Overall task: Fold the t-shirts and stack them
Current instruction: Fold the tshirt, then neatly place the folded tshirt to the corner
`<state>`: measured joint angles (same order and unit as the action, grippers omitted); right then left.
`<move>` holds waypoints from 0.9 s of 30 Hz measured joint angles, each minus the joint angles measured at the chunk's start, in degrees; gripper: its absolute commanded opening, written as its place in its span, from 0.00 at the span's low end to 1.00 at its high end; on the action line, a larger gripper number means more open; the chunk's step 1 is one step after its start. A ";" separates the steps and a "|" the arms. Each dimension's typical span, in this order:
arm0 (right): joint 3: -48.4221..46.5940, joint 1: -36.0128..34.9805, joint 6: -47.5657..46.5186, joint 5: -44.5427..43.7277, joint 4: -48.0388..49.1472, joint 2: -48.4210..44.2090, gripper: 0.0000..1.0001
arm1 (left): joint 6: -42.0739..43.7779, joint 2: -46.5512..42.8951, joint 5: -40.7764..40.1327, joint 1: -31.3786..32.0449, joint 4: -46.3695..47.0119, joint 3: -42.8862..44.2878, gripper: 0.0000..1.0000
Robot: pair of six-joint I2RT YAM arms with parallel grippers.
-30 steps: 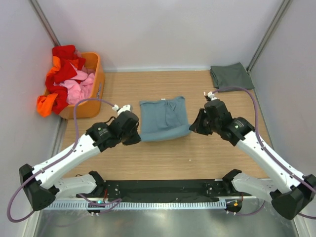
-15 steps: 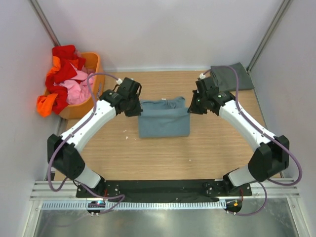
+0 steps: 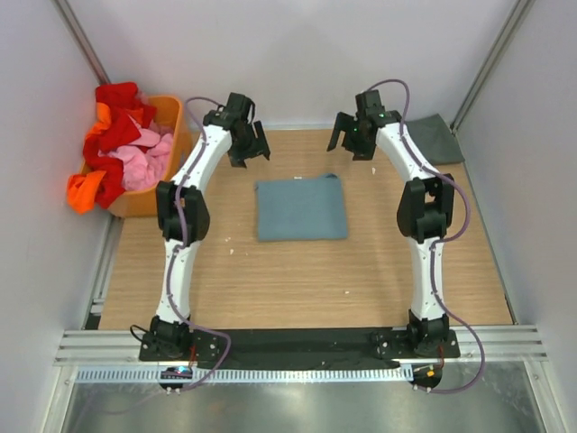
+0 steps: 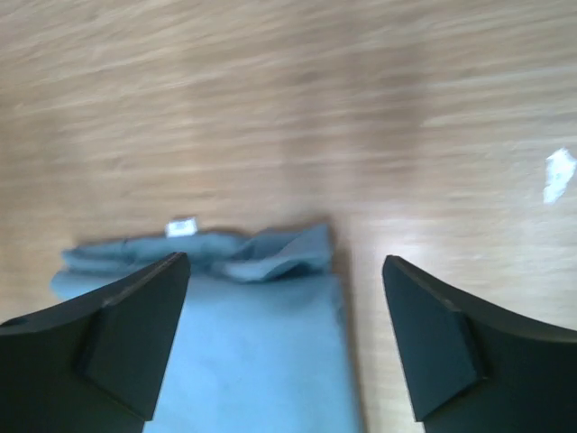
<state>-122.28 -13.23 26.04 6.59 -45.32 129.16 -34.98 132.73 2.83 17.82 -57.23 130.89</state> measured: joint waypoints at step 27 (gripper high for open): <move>46.71 6.73 0.07 25.92 28.50 -14.12 1.00 | -0.52 -21.16 10.08 -0.28 22.27 -46.16 0.58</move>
<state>-75.57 -6.50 26.11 32.51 -16.82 115.04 -35.51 111.57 12.91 17.54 -34.96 84.73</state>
